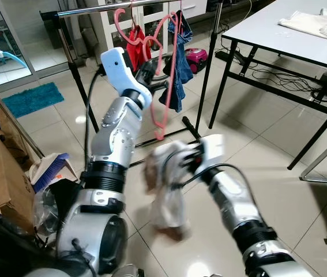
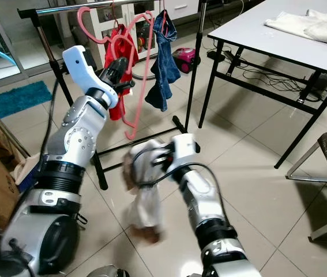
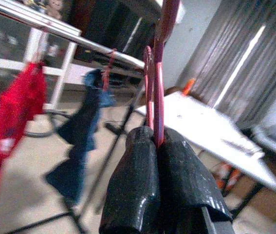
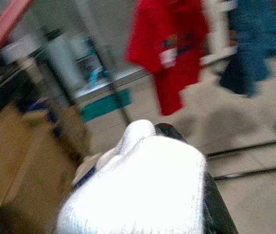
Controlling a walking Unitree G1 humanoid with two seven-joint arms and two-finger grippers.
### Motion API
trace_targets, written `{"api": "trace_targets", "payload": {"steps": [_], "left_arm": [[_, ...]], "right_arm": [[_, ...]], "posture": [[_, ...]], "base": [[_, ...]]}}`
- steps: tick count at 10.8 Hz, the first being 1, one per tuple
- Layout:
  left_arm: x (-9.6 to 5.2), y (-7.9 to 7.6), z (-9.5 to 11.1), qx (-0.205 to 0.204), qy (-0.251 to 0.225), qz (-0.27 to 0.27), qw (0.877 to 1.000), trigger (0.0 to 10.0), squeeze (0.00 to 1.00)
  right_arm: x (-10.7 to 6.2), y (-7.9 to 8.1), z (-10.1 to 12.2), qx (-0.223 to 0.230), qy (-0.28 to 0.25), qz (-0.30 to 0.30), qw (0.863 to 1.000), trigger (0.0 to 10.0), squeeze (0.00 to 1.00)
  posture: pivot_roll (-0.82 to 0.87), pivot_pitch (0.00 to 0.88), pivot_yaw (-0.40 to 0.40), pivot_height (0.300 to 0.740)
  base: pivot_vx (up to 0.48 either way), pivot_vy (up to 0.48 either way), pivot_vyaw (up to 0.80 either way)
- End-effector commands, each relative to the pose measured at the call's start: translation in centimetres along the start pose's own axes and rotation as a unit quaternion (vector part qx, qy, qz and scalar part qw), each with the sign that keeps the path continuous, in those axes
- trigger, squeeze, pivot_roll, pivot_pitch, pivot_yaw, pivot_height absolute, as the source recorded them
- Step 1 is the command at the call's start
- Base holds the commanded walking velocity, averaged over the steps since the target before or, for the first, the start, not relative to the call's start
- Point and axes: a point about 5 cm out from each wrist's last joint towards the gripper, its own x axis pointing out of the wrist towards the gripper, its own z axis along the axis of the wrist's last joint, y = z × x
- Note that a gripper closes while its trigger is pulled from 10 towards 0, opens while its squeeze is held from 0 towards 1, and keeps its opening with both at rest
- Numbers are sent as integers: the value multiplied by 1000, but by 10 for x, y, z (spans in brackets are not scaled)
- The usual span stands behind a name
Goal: Hang hanger
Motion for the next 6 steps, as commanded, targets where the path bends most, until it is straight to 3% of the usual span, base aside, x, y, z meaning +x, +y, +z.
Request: {"api": "trace_targets", "payload": {"steps": [1,2,3,5,6], "left_arm": [[-5,13,-11,40,26,12,999,10000,0],[-11,26,-22,86,56,22,994,10000,0],[-25,48,-39,138,100,41,984,10000,0],[-50,71,-57,181,139,55,972,10000,0],[-62,71,-65,177,147,39,972,10000,0]], "right_arm": [[2,-16,20,21,-34,-48,998,0,0],[-4,-35,34,29,-57,-105,992,0,0],[-16,-57,52,-4,-81,-163,983,0,0],[-44,-65,63,-77,-95,-199,972,0,0],[-56,-60,60,-118,-89,-202,968,0,0]], "posture": [[-31,0,65,740],[-31,0,65,740],[-46,0,64,740],[-53,0,64,740],[-68,0,74,740]], "base": [[0,0,0],[0,0,0],[0,0,0],[0,0,0],[0,0,0]]}}
